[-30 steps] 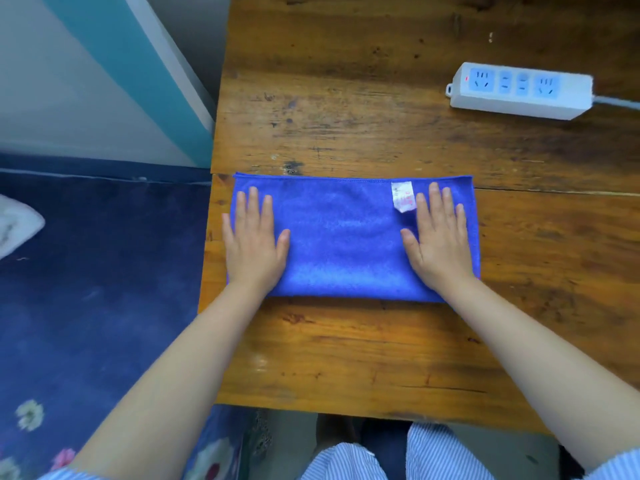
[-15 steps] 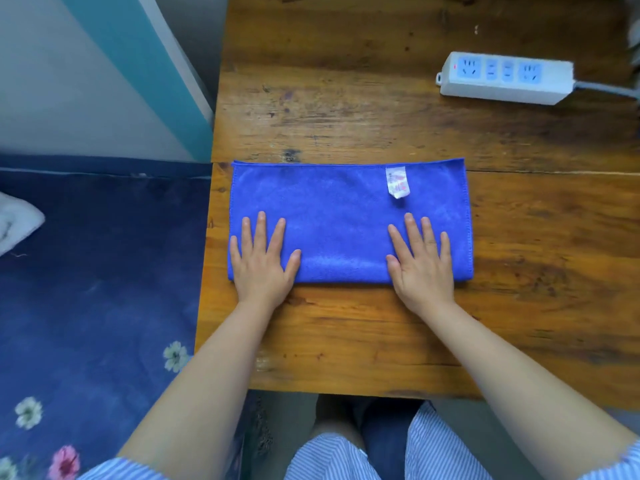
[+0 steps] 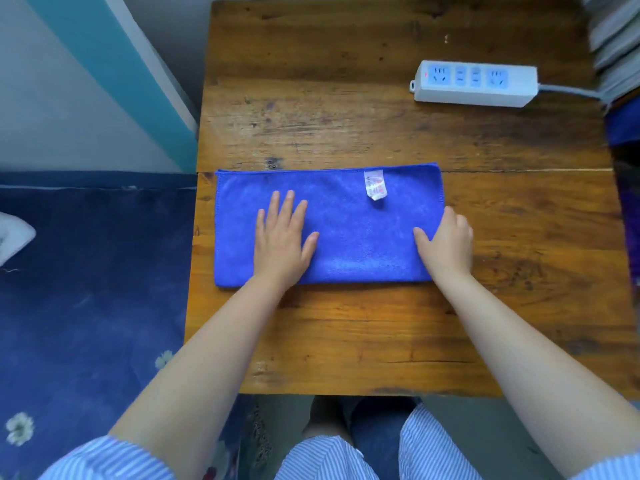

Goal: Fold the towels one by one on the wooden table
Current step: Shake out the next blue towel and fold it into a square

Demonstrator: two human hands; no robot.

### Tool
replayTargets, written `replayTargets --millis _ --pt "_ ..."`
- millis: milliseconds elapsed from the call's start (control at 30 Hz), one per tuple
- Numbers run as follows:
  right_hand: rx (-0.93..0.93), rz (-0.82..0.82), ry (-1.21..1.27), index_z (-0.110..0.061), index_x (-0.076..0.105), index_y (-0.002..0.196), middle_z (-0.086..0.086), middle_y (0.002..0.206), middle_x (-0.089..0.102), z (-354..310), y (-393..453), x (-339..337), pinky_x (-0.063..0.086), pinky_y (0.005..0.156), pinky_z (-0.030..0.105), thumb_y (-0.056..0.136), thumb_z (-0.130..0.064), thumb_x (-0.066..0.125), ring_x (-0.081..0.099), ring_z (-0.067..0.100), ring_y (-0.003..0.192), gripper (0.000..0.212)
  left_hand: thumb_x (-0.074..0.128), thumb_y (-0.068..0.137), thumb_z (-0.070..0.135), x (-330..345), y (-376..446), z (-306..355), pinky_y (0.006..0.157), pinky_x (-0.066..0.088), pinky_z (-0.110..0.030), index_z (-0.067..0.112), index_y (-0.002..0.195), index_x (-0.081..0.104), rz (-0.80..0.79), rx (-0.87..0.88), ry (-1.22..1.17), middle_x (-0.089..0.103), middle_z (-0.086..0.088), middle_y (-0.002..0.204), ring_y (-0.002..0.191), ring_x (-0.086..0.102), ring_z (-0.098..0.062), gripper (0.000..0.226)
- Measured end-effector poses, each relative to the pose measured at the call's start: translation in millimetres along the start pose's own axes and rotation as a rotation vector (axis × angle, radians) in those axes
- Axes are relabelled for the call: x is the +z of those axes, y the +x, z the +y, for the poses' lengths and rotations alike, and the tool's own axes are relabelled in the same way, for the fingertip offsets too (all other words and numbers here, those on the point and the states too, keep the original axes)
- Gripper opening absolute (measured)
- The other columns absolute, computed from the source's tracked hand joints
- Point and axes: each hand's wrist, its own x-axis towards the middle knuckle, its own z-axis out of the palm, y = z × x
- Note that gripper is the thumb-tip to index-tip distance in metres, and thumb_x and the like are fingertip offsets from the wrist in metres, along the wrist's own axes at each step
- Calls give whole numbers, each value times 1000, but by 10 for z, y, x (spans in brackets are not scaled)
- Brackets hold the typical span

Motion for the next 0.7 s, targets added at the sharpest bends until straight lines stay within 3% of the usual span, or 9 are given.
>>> replayTargets --millis 233,433,533,600,700 --pt "148 -38 170 1 55 111 22 118 54 -64 192 -24 41 85 33 82 -18 63 51 34 108 36 32 97 35 161 333 675 115 3 -41 26 144 25 -70 142 -82 10 2 157 145 -1 -21 49" --pt "254 -103 388 -7 59 90 14 103 66 -115 175 -6 50 74 35 75 -9 66 61 32 93 16 28 97 43 307 268 460 110 -13 -34 35 146 13 -145 178 57 0 5 157 145 -8 -18 52" --pt "316 -158 527 -9 58 69 17 91 67 -199 188 28 54 77 46 71 -1 62 64 38 89 9 28 96 44 288 233 398 110 -14 -33 35 145 13 -138 170 67 0 6 157 145 -8 -18 52" --pt "347 -250 618 -9 58 71 16 93 66 -63 532 -50 55 78 45 69 0 59 63 37 88 9 29 96 44 298 432 691 109 -15 -33 35 145 13 -163 132 120 1 5 157 145 -7 -18 53" --pt "276 -314 627 -9 56 80 13 94 63 -135 492 -79 49 71 33 71 1 57 60 30 82 14 29 96 44 280 439 624 109 -15 -34 34 145 13 -148 112 152 1 5 157 145 -6 -19 52"
